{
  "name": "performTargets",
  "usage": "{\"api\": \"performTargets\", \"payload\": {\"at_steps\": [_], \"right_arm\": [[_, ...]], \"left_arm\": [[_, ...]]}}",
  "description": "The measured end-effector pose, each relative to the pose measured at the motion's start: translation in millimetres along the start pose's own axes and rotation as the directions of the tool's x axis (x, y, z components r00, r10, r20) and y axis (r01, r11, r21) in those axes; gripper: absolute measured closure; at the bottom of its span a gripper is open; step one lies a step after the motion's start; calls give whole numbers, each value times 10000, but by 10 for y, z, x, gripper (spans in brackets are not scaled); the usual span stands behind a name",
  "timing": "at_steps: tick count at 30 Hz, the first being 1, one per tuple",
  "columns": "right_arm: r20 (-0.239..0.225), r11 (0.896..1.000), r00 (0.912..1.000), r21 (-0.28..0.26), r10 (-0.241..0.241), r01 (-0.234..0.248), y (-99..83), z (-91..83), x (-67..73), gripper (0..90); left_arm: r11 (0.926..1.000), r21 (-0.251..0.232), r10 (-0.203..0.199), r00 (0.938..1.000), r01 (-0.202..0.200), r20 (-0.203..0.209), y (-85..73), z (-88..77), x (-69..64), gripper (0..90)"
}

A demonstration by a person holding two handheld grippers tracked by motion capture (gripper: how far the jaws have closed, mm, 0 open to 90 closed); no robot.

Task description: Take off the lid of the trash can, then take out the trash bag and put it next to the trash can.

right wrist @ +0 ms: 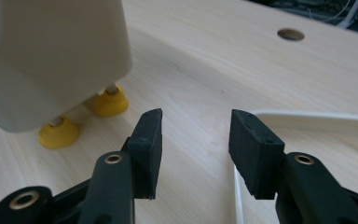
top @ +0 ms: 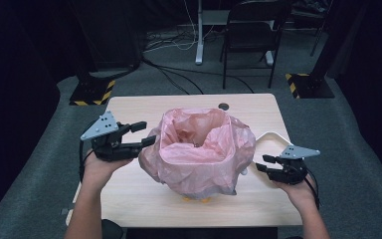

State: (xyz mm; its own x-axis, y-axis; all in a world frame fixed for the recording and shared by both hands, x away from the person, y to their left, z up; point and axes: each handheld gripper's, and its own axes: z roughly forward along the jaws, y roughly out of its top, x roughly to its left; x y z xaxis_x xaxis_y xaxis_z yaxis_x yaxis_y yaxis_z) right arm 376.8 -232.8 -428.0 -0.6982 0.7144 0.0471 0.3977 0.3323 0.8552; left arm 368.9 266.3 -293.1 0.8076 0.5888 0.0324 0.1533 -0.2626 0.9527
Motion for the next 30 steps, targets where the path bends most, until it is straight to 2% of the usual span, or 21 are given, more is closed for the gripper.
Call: {"api": "performTargets", "payload": {"at_steps": [4,14,21,27,30], "right_arm": [[-126,9991,9998,-386,-160,155,149,-121,76,531],[-504,9976,9978,-568,-433,405,420,-349,265,517],[-591,9958,9957,-629,-708,670,496,-390,336,511],[-672,9949,9941,-607,-848,808,519,-392,371,509],[-702,9942,9935,-655,-897,851,535,-404,390,508]], "left_arm": [[10000,7,-26,10000,26,9,13,15,4,422],[9997,28,-256,9996,255,106,49,61,48,411],[9987,-19,-506,9987,507,111,139,115,112,389],[9994,208,-295,9995,293,133,286,230,130,384],[9991,142,-398,9990,395,206,329,264,163,386]]}}
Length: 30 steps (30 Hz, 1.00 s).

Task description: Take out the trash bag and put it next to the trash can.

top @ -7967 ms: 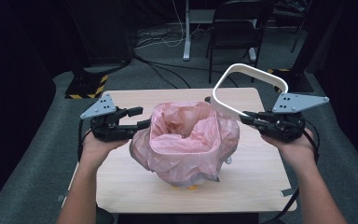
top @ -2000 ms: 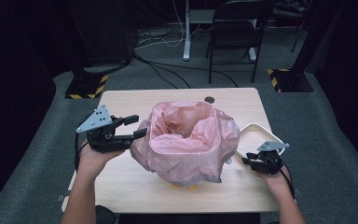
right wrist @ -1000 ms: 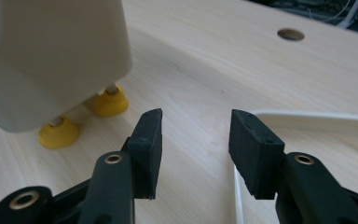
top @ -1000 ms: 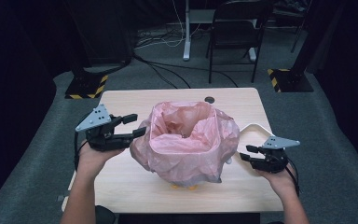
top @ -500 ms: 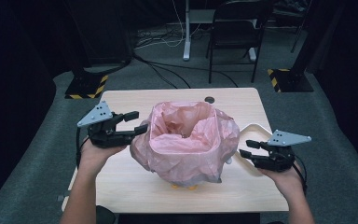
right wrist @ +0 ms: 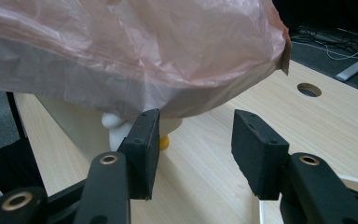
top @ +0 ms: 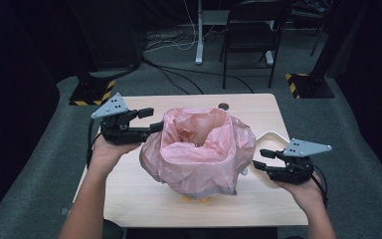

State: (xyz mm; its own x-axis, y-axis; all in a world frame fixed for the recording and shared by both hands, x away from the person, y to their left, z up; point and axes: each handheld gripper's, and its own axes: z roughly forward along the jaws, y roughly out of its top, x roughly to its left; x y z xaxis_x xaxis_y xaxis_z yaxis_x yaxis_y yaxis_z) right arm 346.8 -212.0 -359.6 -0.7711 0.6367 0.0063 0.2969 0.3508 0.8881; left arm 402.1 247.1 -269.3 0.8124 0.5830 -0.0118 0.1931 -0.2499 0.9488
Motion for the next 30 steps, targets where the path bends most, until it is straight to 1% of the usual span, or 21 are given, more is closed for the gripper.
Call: {"api": "performTargets", "payload": {"at_steps": [2,10,15,17,20,22,26,30], "right_arm": [[-2,10000,10000,-35,-29,29,8,-4,5,508],[-32,9998,9999,-104,-151,151,47,-33,35,504],[-86,9995,9996,-145,-283,282,88,-51,82,499],[-103,9993,9994,-161,-340,338,108,-58,104,497],[-170,9988,9989,-252,-431,427,142,-76,143,492],[-245,9982,9984,-335,-514,506,165,-89,173,489],[-405,9966,9968,-463,-694,675,215,-108,240,482],[-655,9946,9941,-638,-865,823,269,-118,315,473]], "left_arm": [[9999,80,-95,9999,94,96,12,30,22,386],[9990,413,-187,9997,180,169,43,185,66,387],[9975,679,-207,9995,189,257,82,292,68,394],[9963,849,-131,9996,108,268,95,334,68,403],[9944,1035,-233,9991,194,367,100,388,80,418],[9935,1124,-255,9987,204,443,101,412,83,441],[9918,1267,-251,9978,171,620,110,449,79,523],[9896,1436,-58,9983,-26,578,122,481,69,594]]}}
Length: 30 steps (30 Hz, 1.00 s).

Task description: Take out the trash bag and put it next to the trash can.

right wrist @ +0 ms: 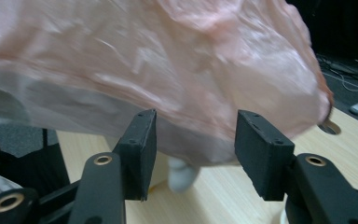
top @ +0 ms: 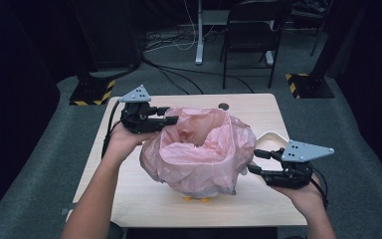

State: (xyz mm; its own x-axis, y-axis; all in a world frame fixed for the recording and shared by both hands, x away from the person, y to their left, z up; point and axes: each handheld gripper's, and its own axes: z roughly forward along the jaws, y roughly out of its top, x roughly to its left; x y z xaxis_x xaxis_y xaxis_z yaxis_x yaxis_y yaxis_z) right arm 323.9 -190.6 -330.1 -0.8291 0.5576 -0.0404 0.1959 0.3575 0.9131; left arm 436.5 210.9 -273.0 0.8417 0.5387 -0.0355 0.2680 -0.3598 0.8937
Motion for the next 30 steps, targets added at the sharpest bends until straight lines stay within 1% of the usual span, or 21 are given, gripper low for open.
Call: {"api": "performTargets", "payload": {"at_steps": [3,5,8,11,14,20,24,26,28,30], "right_arm": [[-202,9999,9997,-111,-132,130,47,11,66,462],[-359,9995,9991,-213,-224,217,76,21,105,452],[-600,9988,9976,-382,-335,313,107,39,152,431],[-777,9984,9964,-486,-341,304,122,55,180,420],[-882,9982,9956,-524,-324,279,134,80,203,410],[-888,9981,9954,-539,-356,309,170,133,232,405],[-1059,9982,9937,-503,-369,317,192,175,246,408],[-1073,9982,9933,-455,-432,385,206,196,258,410],[-1105,9982,9927,-416,-475,432,217,217,266,415],[-1108,9983,9926,-374,-494,455,223,236,267,452]], "left_arm": [[9998,19,205,9996,-205,-182,12,10,-11,622],[9990,-45,446,9984,-448,-353,17,8,-20,637],[9985,-77,530,9976,-534,-447,20,10,-29,658],[9975,-71,698,9960,-703,-565,33,11,-45,672],[9970,-97,766,9950,-773,-644,53,2,-55,676],[9960,-154,870,9933,-884,-754,87,-27,-68,691],[9953,-219,921,9924,-942,-820,102,-49,-84,696],[9949,-202,969,9917,-989,-841,108,-62,-89,698],[9949,-249,951,9917,-976,-862,111,-69,-93,711],[9950,-237,946,9916,-970,-880,110,-73,-93,727]]}}
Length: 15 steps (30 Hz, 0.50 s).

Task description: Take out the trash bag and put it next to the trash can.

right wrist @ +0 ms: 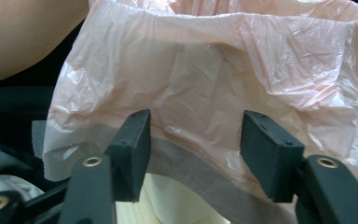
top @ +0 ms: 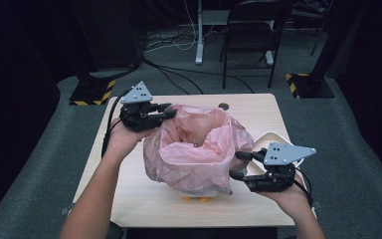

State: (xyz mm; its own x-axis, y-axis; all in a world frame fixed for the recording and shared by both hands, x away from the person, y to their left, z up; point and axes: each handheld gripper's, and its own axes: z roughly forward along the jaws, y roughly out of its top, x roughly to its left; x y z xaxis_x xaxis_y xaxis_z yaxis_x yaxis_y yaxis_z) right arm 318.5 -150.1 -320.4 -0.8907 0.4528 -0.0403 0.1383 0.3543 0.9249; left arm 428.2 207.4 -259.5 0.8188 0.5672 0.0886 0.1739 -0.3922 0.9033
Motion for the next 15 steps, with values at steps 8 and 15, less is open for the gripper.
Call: {"api": "performTargets", "payload": {"at_steps": [8,15], "right_arm": [[-156,9997,9996,-41,-248,247,8,0,28,663],[-104,9987,9993,-355,-362,358,5,-51,16,887]], "left_arm": [[10000,25,26,10000,-25,-24,-3,-9,22,770],[10000,-2,97,9998,-97,-146,5,2,22,818]]}}
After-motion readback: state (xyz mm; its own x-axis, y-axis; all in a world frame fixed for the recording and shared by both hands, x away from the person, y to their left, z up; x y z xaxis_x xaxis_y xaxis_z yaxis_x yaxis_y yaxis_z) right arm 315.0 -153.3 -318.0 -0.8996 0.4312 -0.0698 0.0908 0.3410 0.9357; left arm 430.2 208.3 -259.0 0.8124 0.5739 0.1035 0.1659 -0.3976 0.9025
